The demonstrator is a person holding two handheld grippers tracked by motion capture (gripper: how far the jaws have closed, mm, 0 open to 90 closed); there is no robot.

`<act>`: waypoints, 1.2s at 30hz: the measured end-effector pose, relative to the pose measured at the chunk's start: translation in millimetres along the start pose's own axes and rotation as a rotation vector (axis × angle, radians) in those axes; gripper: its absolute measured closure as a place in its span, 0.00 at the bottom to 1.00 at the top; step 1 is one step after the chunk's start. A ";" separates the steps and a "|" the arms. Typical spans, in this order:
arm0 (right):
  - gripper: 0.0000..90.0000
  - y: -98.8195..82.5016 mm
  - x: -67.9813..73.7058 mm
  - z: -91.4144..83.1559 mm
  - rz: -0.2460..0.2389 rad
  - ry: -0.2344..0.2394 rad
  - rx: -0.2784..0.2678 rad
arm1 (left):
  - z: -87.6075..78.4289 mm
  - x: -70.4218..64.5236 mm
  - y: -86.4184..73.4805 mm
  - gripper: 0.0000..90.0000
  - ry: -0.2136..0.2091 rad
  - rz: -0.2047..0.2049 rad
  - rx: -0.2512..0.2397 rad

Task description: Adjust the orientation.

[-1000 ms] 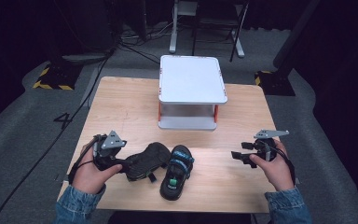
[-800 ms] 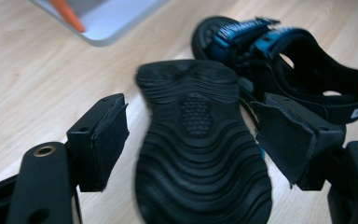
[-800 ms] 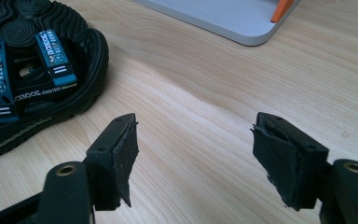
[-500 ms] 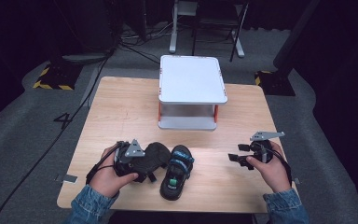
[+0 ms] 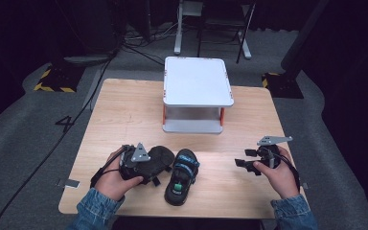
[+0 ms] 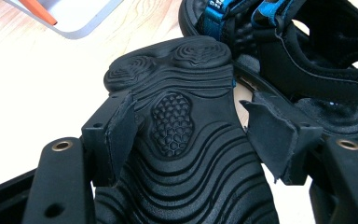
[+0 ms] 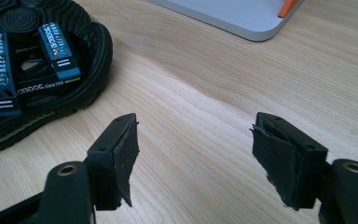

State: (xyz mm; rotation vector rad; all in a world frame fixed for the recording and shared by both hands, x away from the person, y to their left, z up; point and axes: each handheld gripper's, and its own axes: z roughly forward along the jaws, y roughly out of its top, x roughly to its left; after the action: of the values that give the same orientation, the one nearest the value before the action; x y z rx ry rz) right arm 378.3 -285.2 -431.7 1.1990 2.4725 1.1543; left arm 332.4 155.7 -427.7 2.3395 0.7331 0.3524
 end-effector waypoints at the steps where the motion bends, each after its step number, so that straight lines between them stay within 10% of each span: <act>1: 0.36 -0.1 0.1 0.2 0.000 0.001 0.001 | -0.5 0.7 -0.1 0.38 0.002 -0.005 -0.002; 12: 0.36 -2.6 0.4 2.0 0.006 0.006 0.009 | -4.5 18.0 -6.7 0.47 -0.034 -0.113 -0.038; 29: 0.36 -6.2 0.8 8.6 0.006 0.012 0.033 | -12.2 34.1 -15.6 0.71 0.057 -0.178 -0.085; 36: 0.35 -6.1 4.4 13.4 -0.009 0.020 0.045 | -14.6 48.1 -27.8 0.77 0.222 -0.173 -0.058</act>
State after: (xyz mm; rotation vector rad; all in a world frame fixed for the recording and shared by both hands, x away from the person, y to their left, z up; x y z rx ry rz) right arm 377.6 -276.5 -444.4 1.1921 2.5289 1.1201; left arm 353.6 208.9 -432.3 2.1854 1.0102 0.5545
